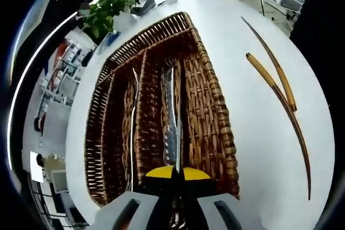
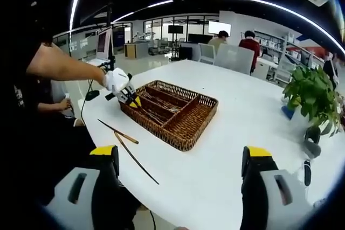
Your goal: Arrange the knives, forks, and spoons in their matching storage slots by inserting each utensil handle-first until every utensil is classified and aligned in the correct compartment
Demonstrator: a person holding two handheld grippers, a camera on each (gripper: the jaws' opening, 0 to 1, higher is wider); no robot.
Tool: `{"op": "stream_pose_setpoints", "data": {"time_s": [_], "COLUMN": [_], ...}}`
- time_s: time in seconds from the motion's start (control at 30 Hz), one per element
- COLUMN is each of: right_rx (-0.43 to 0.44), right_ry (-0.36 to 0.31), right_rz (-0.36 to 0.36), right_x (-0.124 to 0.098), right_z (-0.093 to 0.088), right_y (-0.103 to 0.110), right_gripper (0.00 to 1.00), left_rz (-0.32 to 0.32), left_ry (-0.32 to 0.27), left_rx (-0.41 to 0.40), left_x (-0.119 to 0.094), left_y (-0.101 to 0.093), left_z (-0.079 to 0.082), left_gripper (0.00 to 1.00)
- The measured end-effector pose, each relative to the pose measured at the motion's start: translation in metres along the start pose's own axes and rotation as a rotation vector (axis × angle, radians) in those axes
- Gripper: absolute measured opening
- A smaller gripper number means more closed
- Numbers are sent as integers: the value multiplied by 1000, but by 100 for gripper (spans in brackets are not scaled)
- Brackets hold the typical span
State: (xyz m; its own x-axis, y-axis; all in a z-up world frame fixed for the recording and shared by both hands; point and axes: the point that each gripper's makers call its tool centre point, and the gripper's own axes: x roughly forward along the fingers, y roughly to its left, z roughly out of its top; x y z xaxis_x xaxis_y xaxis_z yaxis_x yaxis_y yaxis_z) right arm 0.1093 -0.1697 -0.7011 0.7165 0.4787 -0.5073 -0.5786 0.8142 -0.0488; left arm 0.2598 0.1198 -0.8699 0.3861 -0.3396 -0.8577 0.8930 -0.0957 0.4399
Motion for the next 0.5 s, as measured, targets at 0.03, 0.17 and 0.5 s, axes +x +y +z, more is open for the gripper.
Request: {"op": "stream_pose_setpoints", "data": {"time_s": [0.03,0.17,0.5], "right_rx": [-3,-5,-4], "right_ry": [0,3,-9], "right_rz": [1,-2,-5], "right_x": [0,-2,-4], "right_z": [1,0,5], "right_y": [1,0,-1], "right_gripper": [96,96,96], "left_rz": [0,-8,0], "left_ry": [9,2,-115], "left_rx": [-6,-28,-193], "left_x": [0,-5,-31], "left_y": [1,2,9], "left_z": [-2,0,17], "left_gripper": [4,10,29]}}
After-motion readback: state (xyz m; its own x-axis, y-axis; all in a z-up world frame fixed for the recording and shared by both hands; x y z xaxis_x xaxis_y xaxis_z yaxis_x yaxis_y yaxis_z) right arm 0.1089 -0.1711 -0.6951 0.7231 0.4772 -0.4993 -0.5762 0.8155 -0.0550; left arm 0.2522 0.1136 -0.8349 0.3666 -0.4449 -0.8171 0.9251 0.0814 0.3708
